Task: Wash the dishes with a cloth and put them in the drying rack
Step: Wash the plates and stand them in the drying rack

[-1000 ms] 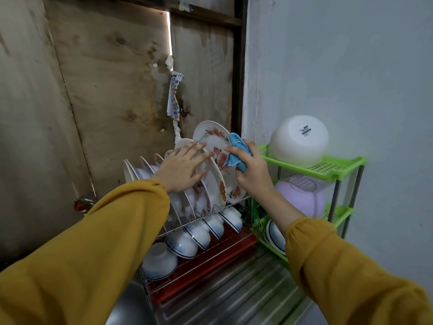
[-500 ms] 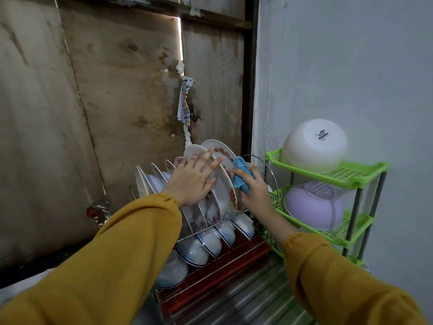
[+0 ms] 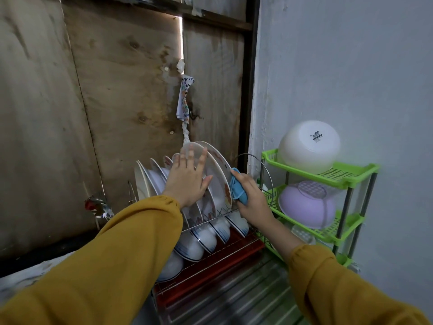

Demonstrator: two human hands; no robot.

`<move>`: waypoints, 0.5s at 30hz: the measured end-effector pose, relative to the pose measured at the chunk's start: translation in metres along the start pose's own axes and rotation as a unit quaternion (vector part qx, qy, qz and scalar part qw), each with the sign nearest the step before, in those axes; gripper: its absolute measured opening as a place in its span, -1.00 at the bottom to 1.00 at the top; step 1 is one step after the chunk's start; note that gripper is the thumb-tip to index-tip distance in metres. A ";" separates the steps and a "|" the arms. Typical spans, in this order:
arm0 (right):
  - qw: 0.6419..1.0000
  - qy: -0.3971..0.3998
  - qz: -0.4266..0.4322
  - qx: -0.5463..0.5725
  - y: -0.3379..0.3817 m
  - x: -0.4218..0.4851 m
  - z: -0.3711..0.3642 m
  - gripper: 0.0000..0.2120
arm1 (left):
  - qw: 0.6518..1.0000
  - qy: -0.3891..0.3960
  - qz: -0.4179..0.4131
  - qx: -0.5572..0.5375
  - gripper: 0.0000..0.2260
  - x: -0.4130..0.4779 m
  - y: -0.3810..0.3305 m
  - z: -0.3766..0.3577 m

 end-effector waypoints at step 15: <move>0.995 -0.082 -0.006 0.051 0.093 -0.046 0.002 -0.26 | 0.990 -0.078 0.095 -0.068 -0.35 -0.103 -0.006 0.011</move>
Point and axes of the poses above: each hand's wrist, its own x-axis towards the middle knuckle, its own z-axis out of the back of the hand, y = z × x, the point moved 1 cm from there along x, towards the middle knuckle, and after that the axes turned 1 degree about -y, right-handed, at the moved point
